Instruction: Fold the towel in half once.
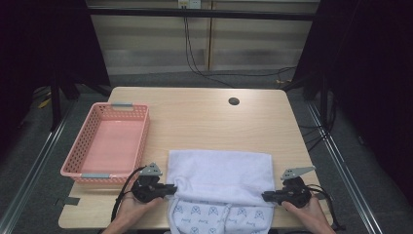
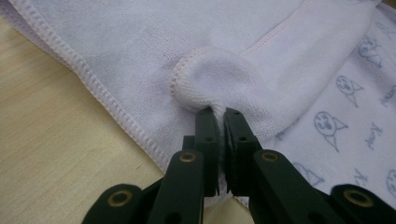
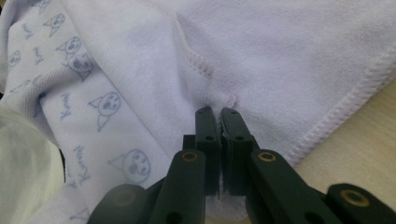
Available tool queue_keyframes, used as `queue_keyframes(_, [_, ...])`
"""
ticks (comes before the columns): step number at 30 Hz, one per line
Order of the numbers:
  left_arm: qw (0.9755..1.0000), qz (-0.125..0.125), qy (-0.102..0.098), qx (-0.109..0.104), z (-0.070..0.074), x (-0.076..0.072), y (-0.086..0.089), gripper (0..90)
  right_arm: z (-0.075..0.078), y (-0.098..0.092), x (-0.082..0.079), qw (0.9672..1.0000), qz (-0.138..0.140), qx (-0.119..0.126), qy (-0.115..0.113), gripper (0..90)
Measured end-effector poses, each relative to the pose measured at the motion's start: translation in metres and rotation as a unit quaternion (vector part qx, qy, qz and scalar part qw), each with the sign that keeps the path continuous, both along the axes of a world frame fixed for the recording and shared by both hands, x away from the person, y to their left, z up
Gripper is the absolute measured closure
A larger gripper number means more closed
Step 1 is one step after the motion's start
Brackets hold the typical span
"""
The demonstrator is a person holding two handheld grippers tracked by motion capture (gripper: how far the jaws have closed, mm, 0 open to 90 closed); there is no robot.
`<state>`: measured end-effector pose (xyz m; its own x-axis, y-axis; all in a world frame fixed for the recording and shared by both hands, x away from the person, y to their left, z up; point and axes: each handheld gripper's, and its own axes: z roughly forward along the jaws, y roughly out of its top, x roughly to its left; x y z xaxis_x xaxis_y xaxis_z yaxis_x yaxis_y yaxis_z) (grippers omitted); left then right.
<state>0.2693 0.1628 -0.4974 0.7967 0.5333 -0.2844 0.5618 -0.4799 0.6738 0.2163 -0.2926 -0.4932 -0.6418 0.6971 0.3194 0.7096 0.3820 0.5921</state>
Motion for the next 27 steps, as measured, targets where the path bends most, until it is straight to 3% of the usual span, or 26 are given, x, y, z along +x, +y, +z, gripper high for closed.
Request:
queue_keyframes(8, [0.9984,0.022,-0.03,0.041,0.003,0.011,-0.01,86.3,0.0,-0.01,0.011,0.9992,-0.036,-0.013,-0.013,87.9])
queue_keyframes(13, [0.9971,0.045,-0.032,0.052,0.004,0.029,-0.023,86.7,0.001,-0.015,0.02,0.9982,-0.052,-0.023,-0.019,87.9])
queue_keyframes(18, [0.9966,0.058,-0.032,0.048,0.002,0.047,-0.03,86.9,-0.001,-0.022,0.035,0.9971,-0.071,-0.016,-0.023,87.9])
queue_keyframes(23, [0.9963,0.076,-0.025,0.031,-0.001,0.062,-0.032,86.9,-0.002,-0.023,0.047,0.9962,-0.081,-0.017,-0.028,87.9])
queue_keyframes(27, [0.9949,0.092,-0.026,0.033,-0.001,0.078,-0.035,86.9,-0.003,-0.023,0.061,0.9952,-0.088,-0.021,-0.038,87.9])
